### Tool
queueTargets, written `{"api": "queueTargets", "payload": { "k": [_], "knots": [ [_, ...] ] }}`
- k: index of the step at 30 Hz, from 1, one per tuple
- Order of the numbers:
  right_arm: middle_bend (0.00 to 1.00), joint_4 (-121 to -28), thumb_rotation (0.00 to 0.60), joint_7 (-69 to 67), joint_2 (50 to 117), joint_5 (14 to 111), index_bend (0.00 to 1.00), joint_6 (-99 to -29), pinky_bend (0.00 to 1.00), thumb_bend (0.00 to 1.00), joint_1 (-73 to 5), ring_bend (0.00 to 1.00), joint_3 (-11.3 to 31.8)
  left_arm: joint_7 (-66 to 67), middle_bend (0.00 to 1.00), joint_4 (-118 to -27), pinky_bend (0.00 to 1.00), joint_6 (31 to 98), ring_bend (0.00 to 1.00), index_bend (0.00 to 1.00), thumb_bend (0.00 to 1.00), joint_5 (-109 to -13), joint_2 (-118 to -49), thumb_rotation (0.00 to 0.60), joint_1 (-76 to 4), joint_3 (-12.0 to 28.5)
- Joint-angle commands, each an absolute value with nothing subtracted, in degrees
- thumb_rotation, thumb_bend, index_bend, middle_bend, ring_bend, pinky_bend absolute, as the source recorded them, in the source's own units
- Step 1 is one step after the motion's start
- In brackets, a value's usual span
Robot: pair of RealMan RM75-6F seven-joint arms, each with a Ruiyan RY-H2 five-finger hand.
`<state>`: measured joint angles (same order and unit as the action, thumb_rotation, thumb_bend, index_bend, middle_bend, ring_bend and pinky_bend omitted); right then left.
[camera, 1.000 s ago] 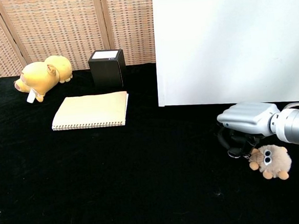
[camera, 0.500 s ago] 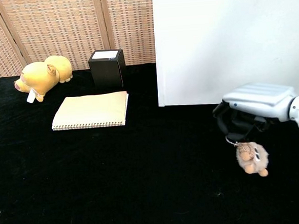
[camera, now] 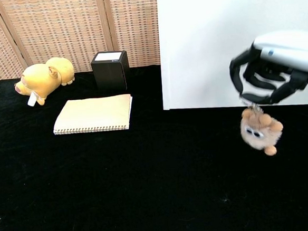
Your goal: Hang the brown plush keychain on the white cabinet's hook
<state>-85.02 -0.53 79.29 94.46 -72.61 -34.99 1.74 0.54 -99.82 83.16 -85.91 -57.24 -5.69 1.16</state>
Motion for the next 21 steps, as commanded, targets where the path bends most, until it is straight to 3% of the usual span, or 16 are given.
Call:
{"api": "queueTargets", "payload": {
  "k": [1, 11, 21],
  "knots": [
    [0.91, -86.23, 0.6, -0.51, 77.25, 97.67, 0.68, -77.72, 1.0, 0.63, -33.68, 0.87, 3.42, 0.58, 0.0, -99.83, 0.0, 83.16, 0.0, 0.0, 0.0, -85.87, -57.27, 0.6, -5.68, 1.18],
    [0.91, -83.81, 0.6, 3.2, 76.15, 101.56, 0.68, -87.93, 1.0, 0.63, -32.12, 0.87, 7.99, 0.92, 0.0, -99.68, 0.0, 83.14, 0.0, 0.0, 0.0, -85.86, -57.53, 0.6, -5.67, 1.22],
    [0.91, -80.06, 0.6, 7.15, 74.68, 101.16, 0.68, -92.75, 1.0, 0.63, -31.73, 0.87, 12.56, 1.38, 0.0, -99.65, 0.0, 82.56, 0.0, 0.0, 0.0, -85.51, -57.8, 0.6, -5.93, 1.29]
  ]
}}
